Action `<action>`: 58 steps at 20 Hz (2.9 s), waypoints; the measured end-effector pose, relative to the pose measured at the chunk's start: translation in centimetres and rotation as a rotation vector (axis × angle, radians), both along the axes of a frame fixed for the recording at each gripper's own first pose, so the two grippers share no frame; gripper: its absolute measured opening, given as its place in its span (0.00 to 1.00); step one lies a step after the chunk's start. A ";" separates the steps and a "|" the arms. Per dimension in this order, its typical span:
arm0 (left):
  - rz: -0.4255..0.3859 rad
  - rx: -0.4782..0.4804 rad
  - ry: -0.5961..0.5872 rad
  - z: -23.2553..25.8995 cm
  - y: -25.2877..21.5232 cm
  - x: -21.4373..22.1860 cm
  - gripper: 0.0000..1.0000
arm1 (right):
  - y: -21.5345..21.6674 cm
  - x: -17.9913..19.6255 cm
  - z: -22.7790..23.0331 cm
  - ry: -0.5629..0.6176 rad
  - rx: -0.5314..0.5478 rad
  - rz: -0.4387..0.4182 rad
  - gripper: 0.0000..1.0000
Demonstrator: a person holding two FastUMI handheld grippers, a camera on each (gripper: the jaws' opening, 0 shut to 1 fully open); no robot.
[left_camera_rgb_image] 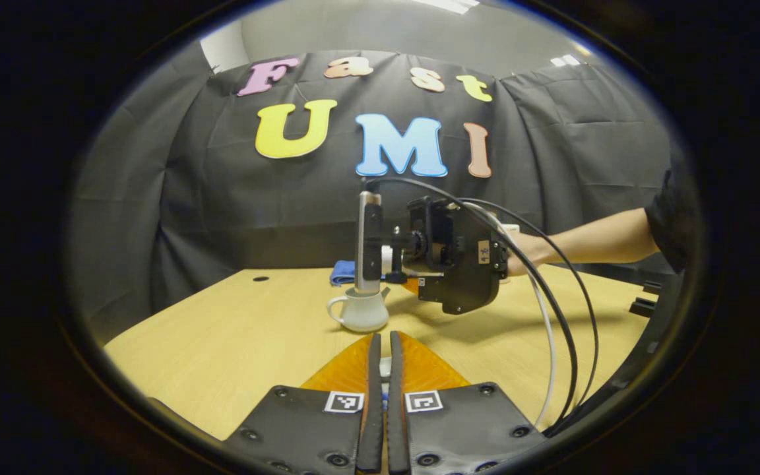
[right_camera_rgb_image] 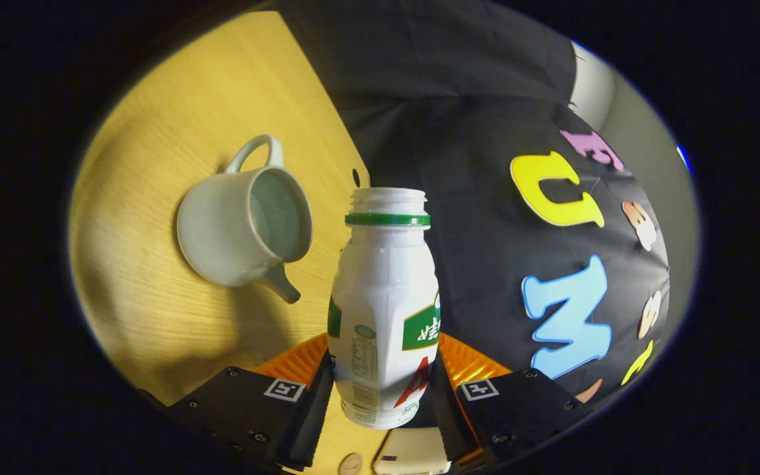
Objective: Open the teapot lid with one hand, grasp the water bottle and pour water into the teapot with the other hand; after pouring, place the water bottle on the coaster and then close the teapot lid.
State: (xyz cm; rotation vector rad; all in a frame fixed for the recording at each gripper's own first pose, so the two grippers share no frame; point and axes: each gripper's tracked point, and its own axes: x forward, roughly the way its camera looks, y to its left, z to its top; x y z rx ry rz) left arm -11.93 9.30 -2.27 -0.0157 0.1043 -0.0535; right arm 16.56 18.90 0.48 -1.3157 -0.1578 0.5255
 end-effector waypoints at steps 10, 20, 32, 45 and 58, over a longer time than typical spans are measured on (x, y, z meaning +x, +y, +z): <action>0.010 0.016 -0.064 3.2 0.8 3.1 0.13 | -3.2 -3.4 3.9 0.312 0.653 -0.068 0.71; 0.052 -0.021 -0.060 3.3 1.2 9.4 0.13 | -14.1 -4.8 4.7 0.307 0.986 -0.252 0.70; 0.083 -0.073 -0.067 6.1 2.4 17.6 0.13 | -18.7 -3.8 3.6 0.309 1.097 -0.330 0.70; 0.097 0.026 -0.033 3.9 3.5 23.4 0.13 | -21.3 -3.1 3.0 0.320 1.172 -0.377 0.70; 0.091 -0.001 0.033 0.5 3.5 25.0 0.09 | -22.2 -2.3 2.1 0.326 1.176 -0.417 0.70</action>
